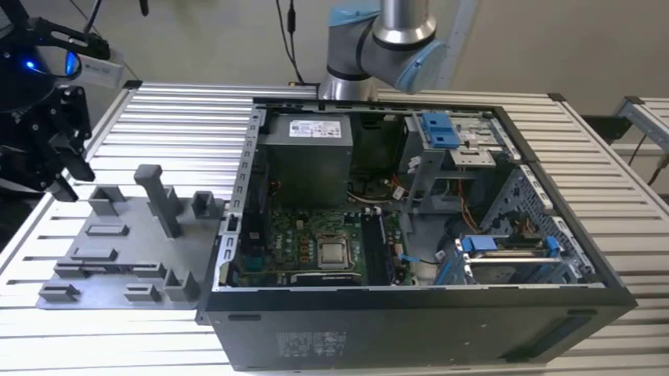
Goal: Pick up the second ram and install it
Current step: 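Pick up the second ram and move it above second insertion slot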
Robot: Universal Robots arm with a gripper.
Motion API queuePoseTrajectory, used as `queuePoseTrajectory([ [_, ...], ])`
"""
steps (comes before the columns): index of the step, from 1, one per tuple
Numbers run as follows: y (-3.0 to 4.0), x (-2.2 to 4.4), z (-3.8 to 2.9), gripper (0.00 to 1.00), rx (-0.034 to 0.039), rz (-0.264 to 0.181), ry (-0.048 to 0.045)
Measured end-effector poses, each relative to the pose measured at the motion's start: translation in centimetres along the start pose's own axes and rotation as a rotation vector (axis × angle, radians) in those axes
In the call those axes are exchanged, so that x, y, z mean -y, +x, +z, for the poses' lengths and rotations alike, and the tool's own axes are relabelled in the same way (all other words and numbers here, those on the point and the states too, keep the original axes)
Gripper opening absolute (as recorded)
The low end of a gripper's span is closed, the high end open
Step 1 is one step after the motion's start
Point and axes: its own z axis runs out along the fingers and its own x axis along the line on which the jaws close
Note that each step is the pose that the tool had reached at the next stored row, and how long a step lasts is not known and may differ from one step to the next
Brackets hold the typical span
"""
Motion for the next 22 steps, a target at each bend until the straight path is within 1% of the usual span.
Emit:
queuePoseTrajectory([
  [1, 0.00, 0.00, 0.00, 0.42, 0.0000, 0.000, 0.0000],
  [3, 0.00, 0.00, 0.00, 0.42, 0.0000, 0.000, 0.0000],
  [4, 0.00, 0.00, 0.00, 0.48, 0.0000, 0.000, 0.0000],
  [7, 0.00, 0.00, 0.21, 0.48, 0.0002, 0.000, 0.0009],
  [9, -0.01, 0.01, 0.47, 0.48, 0.0005, -0.001, 0.0042],
  [12, -0.03, 0.01, 0.88, 0.48, 0.0014, -0.002, 0.0116],
  [15, -0.08, -0.01, 1.25, 0.48, 0.0018, -0.007, 0.0152],
  [19, -0.09, -0.01, 1.62, 0.48, 0.0019, -0.021, 0.0168],
  [22, -0.09, -0.02, 1.67, 0.48, 0.0019, -0.025, 0.0173],
])
